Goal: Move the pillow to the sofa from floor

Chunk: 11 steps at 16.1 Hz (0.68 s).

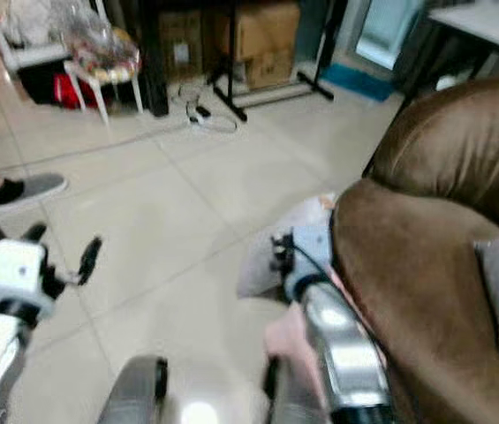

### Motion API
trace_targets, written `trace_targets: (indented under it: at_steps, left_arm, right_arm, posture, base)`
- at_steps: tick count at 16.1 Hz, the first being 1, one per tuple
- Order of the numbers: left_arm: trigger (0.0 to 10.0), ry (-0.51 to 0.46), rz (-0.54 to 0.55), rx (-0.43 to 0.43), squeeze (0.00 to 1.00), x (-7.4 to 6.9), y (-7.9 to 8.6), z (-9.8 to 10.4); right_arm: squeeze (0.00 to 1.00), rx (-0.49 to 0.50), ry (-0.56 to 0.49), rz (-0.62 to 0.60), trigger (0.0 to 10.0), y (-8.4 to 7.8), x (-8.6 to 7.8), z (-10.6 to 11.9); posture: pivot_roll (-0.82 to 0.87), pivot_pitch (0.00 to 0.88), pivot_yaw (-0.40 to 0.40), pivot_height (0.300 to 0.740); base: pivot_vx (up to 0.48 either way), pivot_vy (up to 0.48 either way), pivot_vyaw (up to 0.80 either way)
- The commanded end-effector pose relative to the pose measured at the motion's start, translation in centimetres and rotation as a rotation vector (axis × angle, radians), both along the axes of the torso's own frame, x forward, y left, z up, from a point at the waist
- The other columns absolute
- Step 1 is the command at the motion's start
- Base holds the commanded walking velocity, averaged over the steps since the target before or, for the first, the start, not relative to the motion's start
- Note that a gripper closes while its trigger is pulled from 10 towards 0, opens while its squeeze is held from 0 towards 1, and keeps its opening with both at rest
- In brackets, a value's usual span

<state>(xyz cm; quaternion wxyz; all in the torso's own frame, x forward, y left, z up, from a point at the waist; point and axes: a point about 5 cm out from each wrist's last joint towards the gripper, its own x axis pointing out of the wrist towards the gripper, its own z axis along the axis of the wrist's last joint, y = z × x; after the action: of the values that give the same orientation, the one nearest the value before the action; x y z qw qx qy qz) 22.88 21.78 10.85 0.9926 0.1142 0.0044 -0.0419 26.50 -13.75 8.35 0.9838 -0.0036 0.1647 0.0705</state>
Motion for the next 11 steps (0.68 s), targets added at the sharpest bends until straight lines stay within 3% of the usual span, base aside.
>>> trace_targets:
  at_steps: [1,3,7,11]
  left_arm:
    - [10.0,0.001,-0.034,-0.005,0.0,-0.1,-0.9,-0.1]
    - [10.0,0.0,-0.035,-0.003,0.0,-0.1,-0.9,-0.1]
    - [10.0,0.035,-0.065,0.022,0.0,-0.1,-1.2,-0.5]
    - [10.0,0.06,-0.122,0.047,0.0,0.0,-1.5,-0.8]
  right_arm:
    - [0.0,-0.022,0.023,-0.027,10.0,-1.4,-0.2,-0.5]
    - [0.0,-0.029,0.031,-0.012,10.0,-1.3,-0.1,-0.6]
    - [0.0,-0.05,0.05,-0.037,10.0,-1.9,0.7,-1.0]
    - [0.0,-0.072,0.068,-0.083,10.0,-2.4,2.1,-1.7]
  posture:
    - [0.05,0.0,-0.044,0.566]
    - [0.05,0.0,-0.044,0.566]
    - [0.05,0.0,-0.049,0.556]
    - [0.05,0.0,-0.037,0.516]
  base:
    - [0.341,0.0,0.0]
    - [0.328,0.0,0.0]
    - [0.0,0.0,0.0]
    - [0.0,0.0,0.0]
